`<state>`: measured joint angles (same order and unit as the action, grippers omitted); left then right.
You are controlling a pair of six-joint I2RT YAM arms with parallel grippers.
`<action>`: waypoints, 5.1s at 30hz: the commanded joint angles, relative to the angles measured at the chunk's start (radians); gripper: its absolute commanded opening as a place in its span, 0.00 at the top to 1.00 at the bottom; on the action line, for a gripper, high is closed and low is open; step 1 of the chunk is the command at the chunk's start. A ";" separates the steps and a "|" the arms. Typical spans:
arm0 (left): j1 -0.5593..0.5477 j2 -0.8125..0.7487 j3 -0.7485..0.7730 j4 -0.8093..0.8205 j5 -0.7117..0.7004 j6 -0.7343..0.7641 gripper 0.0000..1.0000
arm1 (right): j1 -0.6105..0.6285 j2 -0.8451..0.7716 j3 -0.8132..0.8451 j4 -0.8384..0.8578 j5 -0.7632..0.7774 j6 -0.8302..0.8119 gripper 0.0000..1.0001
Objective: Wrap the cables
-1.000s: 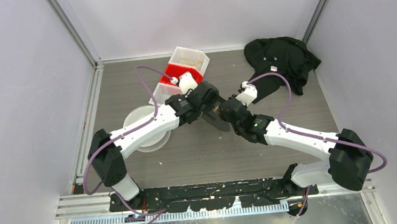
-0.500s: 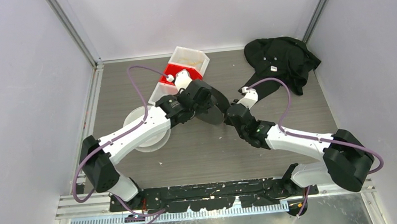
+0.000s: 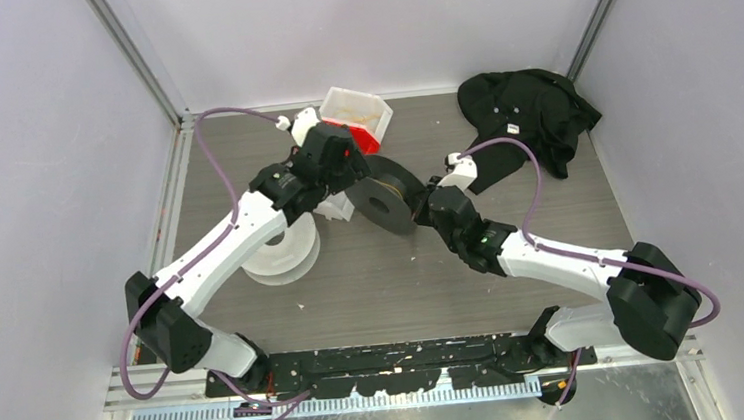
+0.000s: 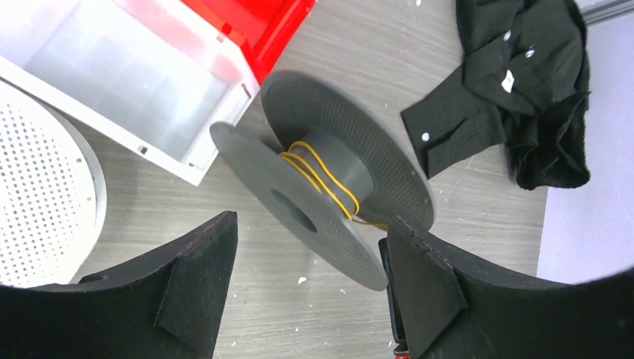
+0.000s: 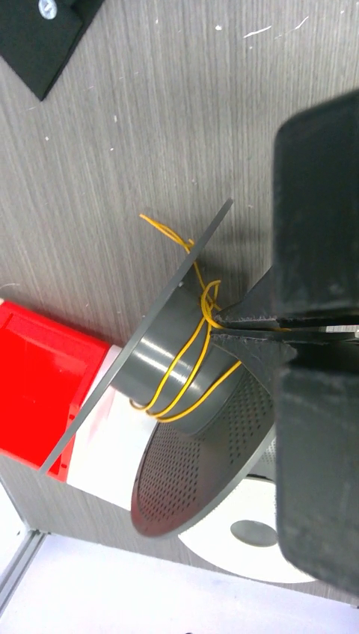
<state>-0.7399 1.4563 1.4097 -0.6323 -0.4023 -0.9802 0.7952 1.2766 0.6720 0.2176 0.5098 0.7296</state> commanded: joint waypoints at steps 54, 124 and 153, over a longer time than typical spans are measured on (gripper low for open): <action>0.110 0.662 0.869 -0.525 0.378 0.134 0.98 | -0.021 0.043 0.083 0.062 -0.066 -0.044 0.99; 0.144 0.393 0.176 0.390 0.910 -0.209 0.99 | -0.041 -0.567 0.023 -0.533 0.201 -0.121 0.27; 0.283 0.396 -0.054 0.736 1.093 -0.339 1.00 | -0.492 -0.491 0.024 -0.762 -0.216 -0.013 0.17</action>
<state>-0.4824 1.9423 1.3766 0.0780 0.6598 -1.3457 0.3763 0.7029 0.6994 -0.5644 0.5694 0.6888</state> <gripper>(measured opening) 0.049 0.845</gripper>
